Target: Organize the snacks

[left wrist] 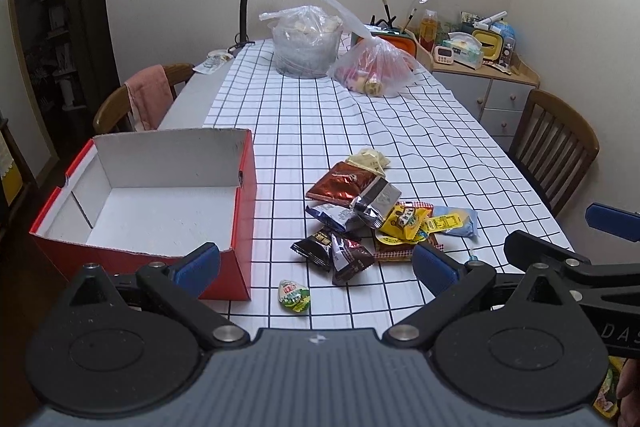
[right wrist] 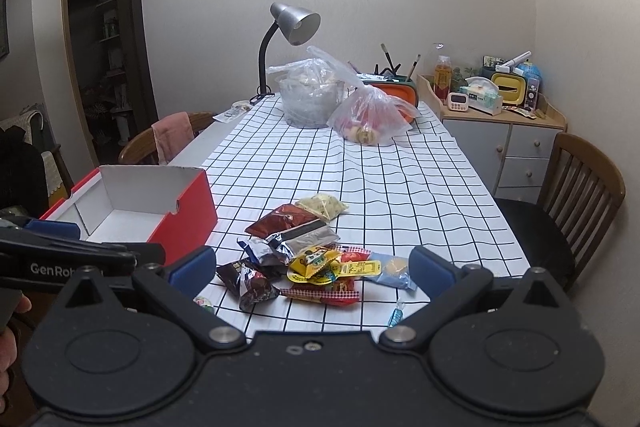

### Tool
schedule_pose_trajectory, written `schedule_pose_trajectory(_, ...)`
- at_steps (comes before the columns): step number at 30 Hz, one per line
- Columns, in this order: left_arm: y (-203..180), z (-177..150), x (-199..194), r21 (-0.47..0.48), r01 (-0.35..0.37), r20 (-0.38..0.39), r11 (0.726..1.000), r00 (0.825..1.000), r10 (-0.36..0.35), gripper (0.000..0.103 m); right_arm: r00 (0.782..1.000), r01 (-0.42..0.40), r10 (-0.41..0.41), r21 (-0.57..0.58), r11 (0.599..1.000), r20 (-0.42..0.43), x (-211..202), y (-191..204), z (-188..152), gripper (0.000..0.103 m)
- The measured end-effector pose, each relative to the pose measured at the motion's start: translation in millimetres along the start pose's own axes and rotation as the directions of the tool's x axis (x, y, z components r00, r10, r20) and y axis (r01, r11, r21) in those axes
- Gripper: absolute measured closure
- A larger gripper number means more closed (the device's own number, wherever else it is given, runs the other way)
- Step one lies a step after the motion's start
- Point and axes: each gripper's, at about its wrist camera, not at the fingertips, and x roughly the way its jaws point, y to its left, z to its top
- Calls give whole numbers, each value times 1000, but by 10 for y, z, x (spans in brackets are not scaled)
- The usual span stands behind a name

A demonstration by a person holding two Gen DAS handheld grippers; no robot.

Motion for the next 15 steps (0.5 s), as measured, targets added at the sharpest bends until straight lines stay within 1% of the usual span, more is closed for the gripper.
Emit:
schedule_pose_trajectory(8,10,-10,1,-7,6,-3,1000,1000,-6,0,1000,-9,9,-2,1000,-10,1,-1,0,0)
schedule_pose_trajectory(15,0,14,-33,-7,4,12,1000,1000,-3,0,1000,11,-11,4,1000,-13,6,-32,10,0)
